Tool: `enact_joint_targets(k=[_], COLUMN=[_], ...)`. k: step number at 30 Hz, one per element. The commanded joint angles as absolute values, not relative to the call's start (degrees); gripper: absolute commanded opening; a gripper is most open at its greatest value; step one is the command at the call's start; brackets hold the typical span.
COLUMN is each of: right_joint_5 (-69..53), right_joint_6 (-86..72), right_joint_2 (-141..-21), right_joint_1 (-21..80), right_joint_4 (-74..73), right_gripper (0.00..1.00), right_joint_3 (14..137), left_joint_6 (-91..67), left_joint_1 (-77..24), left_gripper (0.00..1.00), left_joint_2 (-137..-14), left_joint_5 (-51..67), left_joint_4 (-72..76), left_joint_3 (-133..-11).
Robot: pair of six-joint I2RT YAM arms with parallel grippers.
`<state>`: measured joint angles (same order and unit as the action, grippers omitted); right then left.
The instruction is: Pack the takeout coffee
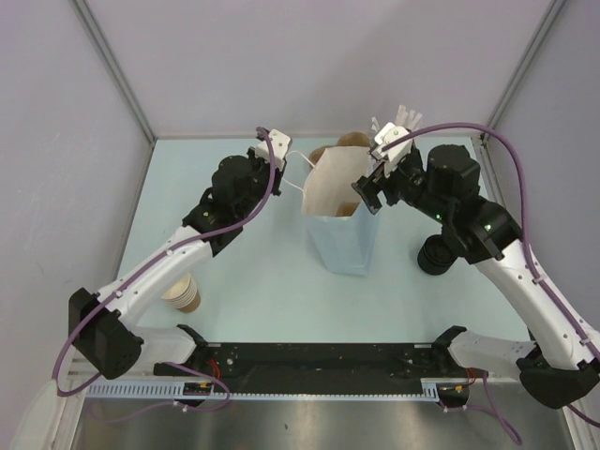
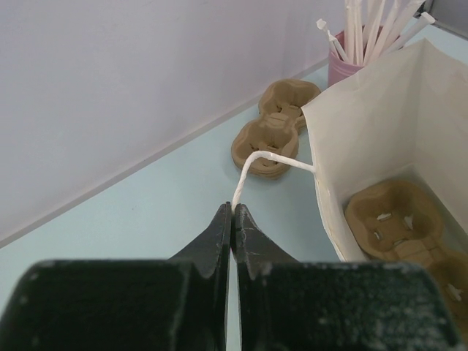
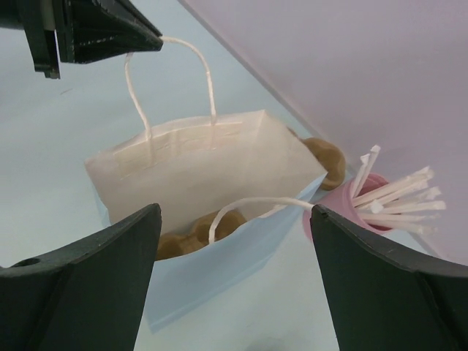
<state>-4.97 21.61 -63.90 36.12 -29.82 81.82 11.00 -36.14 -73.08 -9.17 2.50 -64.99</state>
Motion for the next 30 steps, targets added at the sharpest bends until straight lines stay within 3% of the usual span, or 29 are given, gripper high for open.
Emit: enact_joint_targets(k=[1,10,21,30], right_joint_5=[-2.5,-3.7,-18.4,-25.2], right_joint_6=[26.1,37.6,43.4,43.9], right_joint_2=[-61.2,-60.6,-64.2,-67.4], right_joint_1=[35.2,31.6,20.3,20.0], right_joint_4=[-29.9,-32.6,-32.6,-31.2], right_gripper=[0.88,0.89,0.88,0.77], right_joint_3=[87.2,85.2,83.5,82.7], left_joint_6=[10.9,11.2,11.3,11.4], left_joint_1=[-36.2,-36.2,-36.2,-36.2], left_gripper=[0.06,0.07,0.08,0.08], left_joint_2=[-71.3,-70.8,-70.7,-71.5], left_joint_5=[-8.2,-7.8,-7.7,-7.6], left_joint_4=[4.7,4.0,4.0,4.2], left_joint_3=[-65.3,-65.9,-65.7,-65.7])
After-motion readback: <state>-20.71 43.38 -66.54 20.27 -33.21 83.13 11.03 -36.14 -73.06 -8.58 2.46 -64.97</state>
